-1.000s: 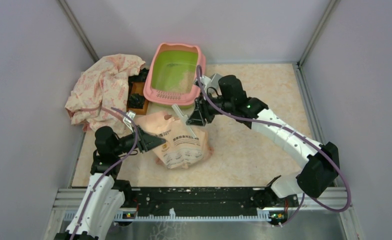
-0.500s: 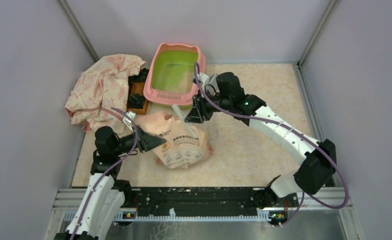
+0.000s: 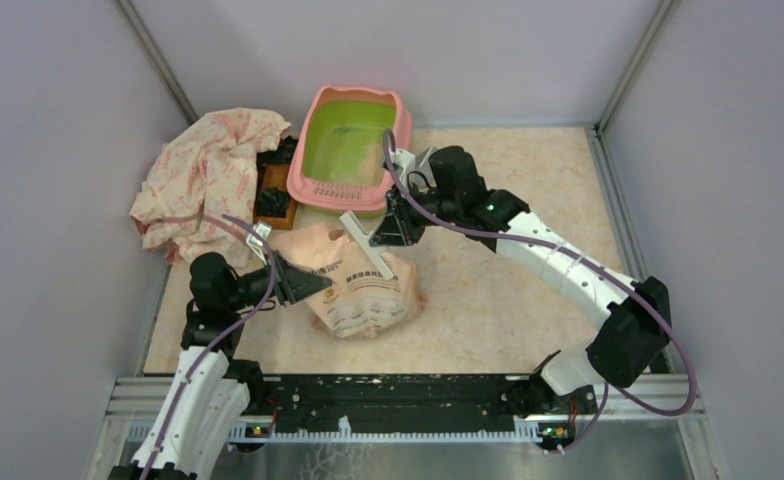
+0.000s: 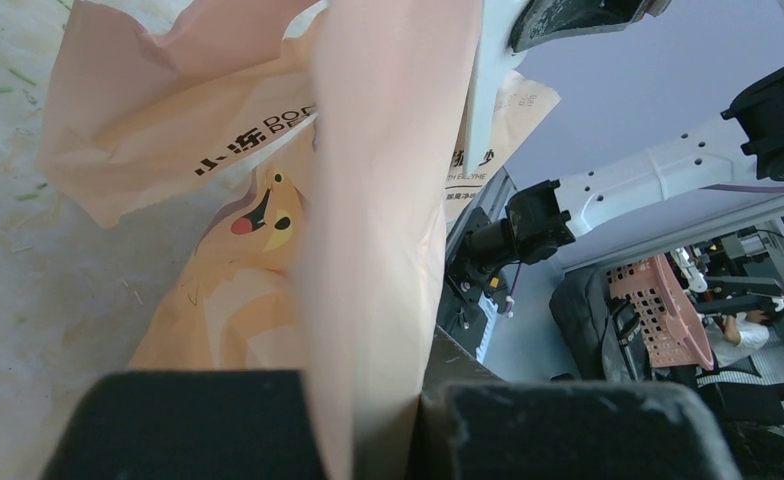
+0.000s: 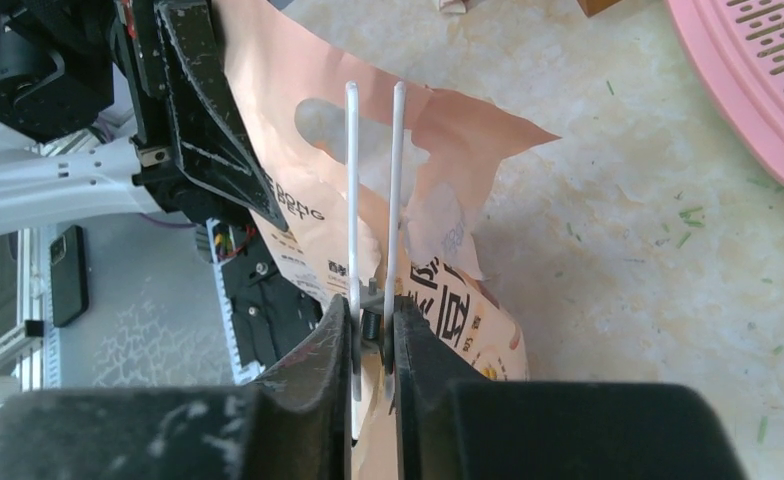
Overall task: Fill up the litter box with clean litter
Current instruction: Clamp the cat litter bag at the center of the board.
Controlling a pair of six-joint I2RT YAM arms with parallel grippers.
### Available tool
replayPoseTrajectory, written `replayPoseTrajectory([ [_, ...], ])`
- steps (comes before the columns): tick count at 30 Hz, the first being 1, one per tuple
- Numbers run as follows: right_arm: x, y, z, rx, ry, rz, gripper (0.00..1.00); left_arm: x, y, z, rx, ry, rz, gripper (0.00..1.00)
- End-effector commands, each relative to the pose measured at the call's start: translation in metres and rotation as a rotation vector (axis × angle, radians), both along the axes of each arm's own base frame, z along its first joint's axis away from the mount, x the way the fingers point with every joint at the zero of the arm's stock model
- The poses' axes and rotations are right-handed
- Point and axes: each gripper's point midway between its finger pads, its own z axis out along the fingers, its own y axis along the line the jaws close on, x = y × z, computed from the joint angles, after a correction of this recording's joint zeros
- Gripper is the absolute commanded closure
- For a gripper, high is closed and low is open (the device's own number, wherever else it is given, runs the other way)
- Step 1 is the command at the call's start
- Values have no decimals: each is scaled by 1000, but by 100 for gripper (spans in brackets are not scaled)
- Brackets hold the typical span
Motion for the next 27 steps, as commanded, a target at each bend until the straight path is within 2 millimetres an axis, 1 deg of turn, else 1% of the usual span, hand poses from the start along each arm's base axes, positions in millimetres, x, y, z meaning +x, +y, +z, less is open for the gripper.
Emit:
replayPoseTrajectory([
  [1,1,6,25,29,-60,16,96,-2,-1,21,-18,-113,-23,96],
  [2,2,6,25,20,-62,16,100,-3,-1,21,-18,-116,-24,96],
  [12,4,-3,18,-114,-108,39,100,-5,-2,26,-23,-129,-38,96],
  [20,-4,-1,8,-178,-120,78,100,-7,-2,31,-15,-143,-46,97],
  [27,-11,-4,10,-199,-145,116,100,-7,-1,33,-14,-147,-51,97],
])
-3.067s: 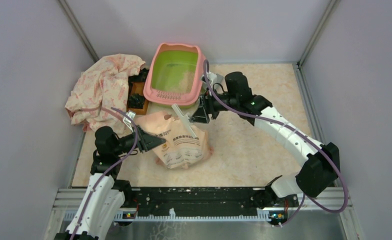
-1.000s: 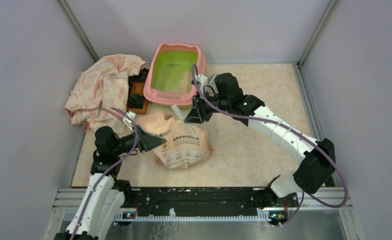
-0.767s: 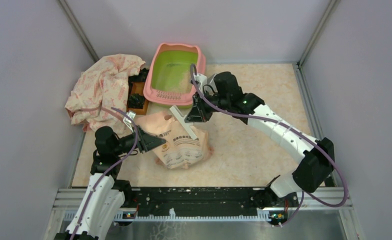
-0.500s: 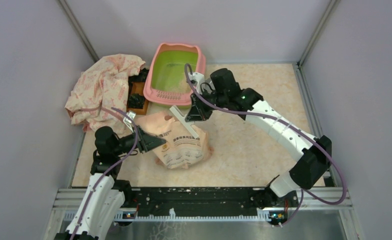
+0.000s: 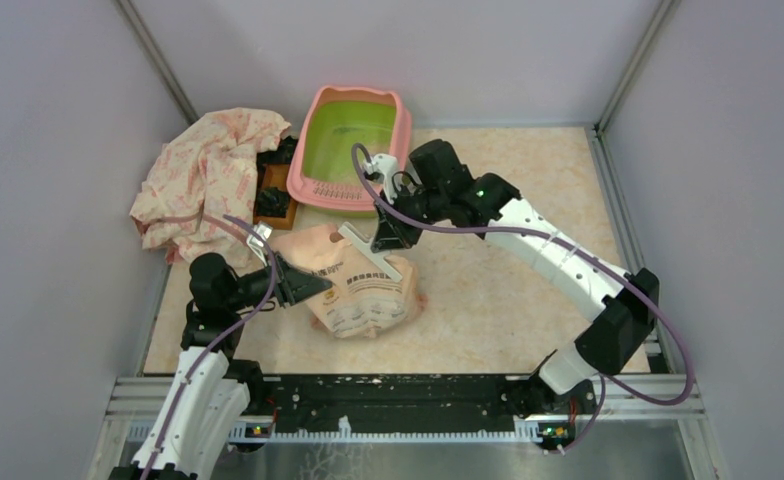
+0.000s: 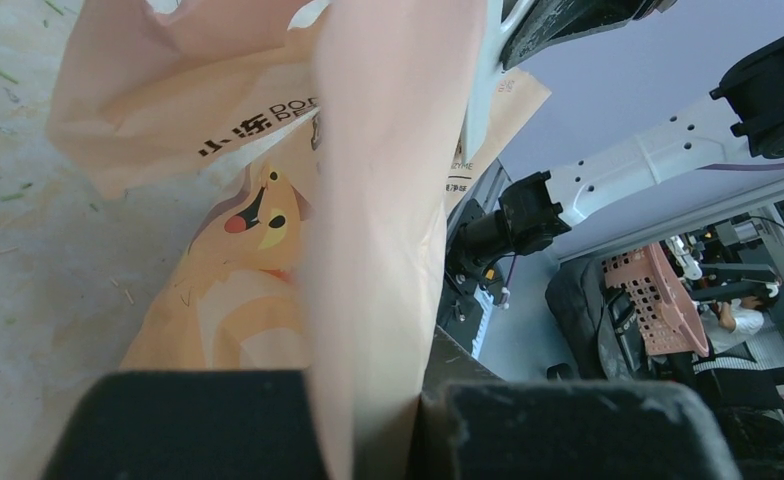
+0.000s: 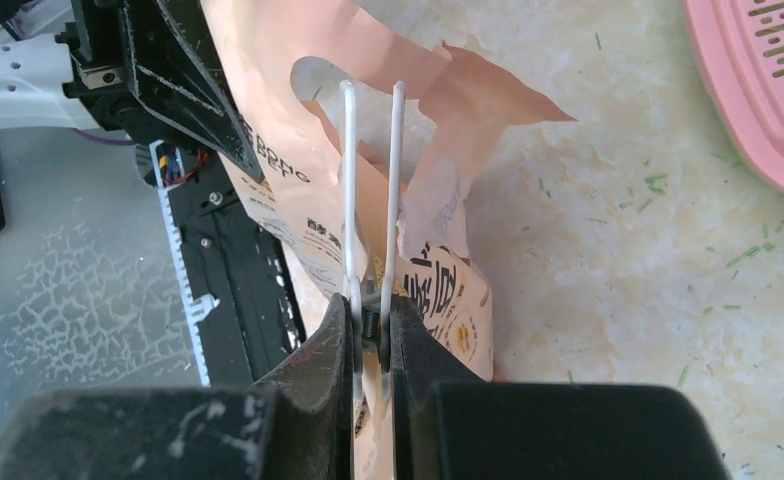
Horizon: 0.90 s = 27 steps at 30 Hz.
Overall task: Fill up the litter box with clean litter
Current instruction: Clamp the cat litter bag at the center of the board.
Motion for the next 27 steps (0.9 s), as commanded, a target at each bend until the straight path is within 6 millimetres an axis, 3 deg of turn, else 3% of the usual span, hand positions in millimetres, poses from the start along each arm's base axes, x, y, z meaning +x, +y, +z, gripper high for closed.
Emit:
replayPoseTrajectory([
  [1,-2,-1,15,-3,-59,36,100,-3,0,32,-13,-141,-28,97],
  [27,-23,-21,2,-56,-69,113,100,6,1,50,-12,-161,-40,96],
])
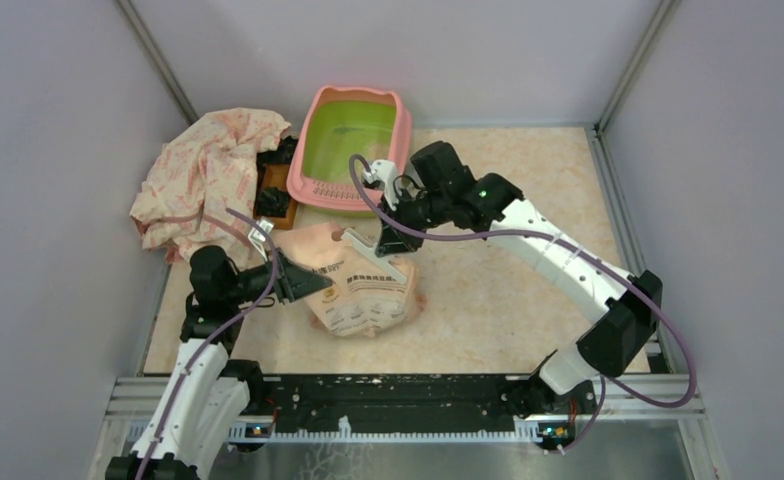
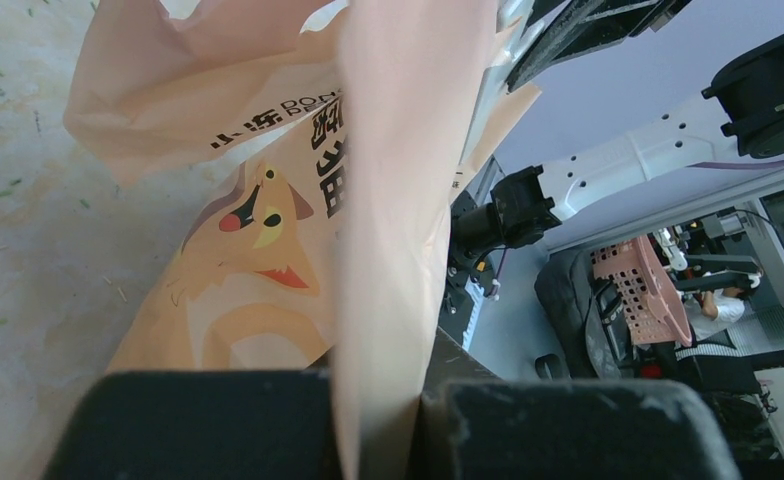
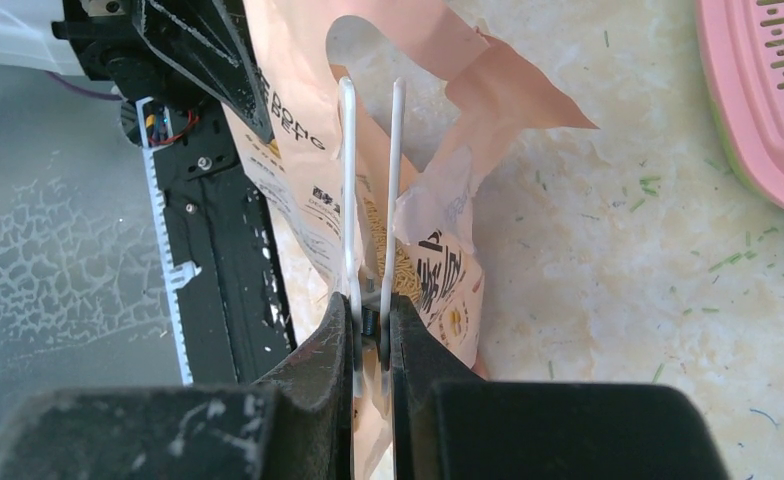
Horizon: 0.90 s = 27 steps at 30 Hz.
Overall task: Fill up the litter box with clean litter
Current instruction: Clamp the cat litter bag at the center of the board.
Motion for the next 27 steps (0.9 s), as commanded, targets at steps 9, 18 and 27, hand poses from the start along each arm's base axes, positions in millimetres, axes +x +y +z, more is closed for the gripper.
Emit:
replayPoseTrajectory([
  [9,-20,-22,-6,-63,-3,29,100,9,2,52,-19,-186,-15,96],
  [18,-20,-28,-12,-89,-8,17,100,16,2,57,-24,-191,-20,96],
  [27,-24,-35,-22,-110,-1,4,100,22,3,59,-32,-194,-22,96],
])
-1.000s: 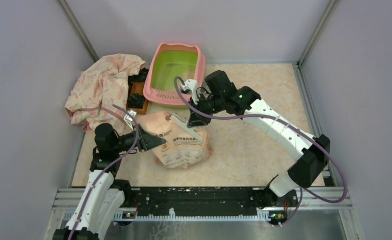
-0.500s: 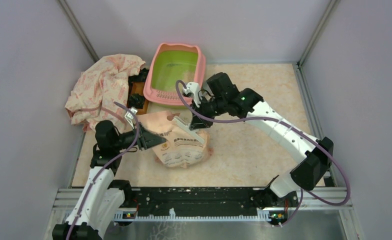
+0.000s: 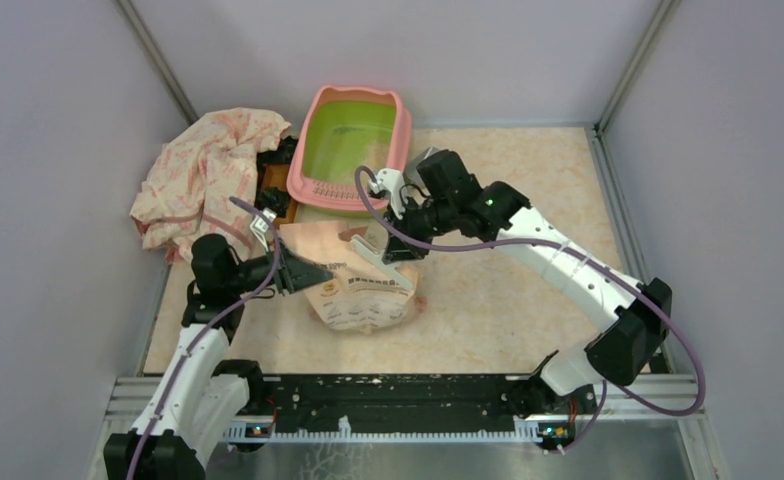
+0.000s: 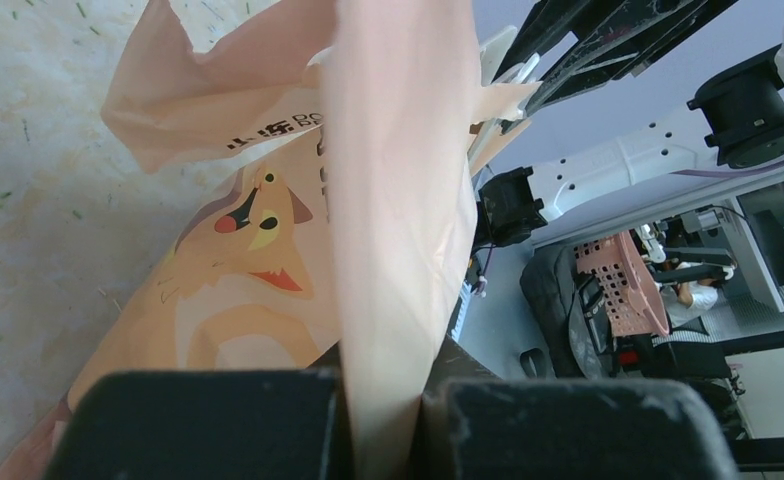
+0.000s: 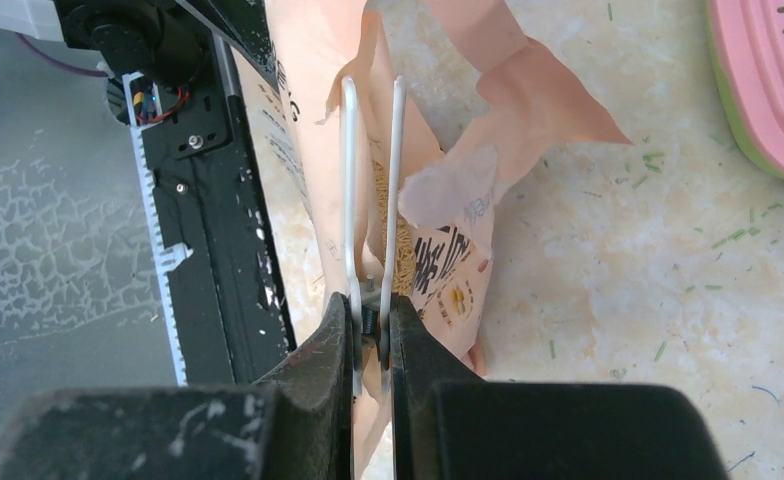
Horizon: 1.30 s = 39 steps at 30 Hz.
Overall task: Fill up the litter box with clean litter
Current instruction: Clamp the cat litter bag at the center of the board.
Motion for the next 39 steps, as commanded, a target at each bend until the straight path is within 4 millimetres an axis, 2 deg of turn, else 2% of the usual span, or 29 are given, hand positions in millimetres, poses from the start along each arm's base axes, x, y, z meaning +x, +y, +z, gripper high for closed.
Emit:
replayPoseTrajectory([
  [1,-15,-22,-16,-85,13,-4,100,10,4,55,-27,-227,7,96],
  [4,-16,-24,-20,-92,20,-8,100,11,4,56,-27,-229,5,96],
  [15,-16,-17,-17,-106,39,12,100,16,5,59,-26,-232,2,96],
  [25,-19,-13,-19,-153,50,7,100,22,4,72,-33,-245,-17,94],
  [39,-12,-5,-27,-232,57,0,100,30,11,69,-32,-236,2,94],
])
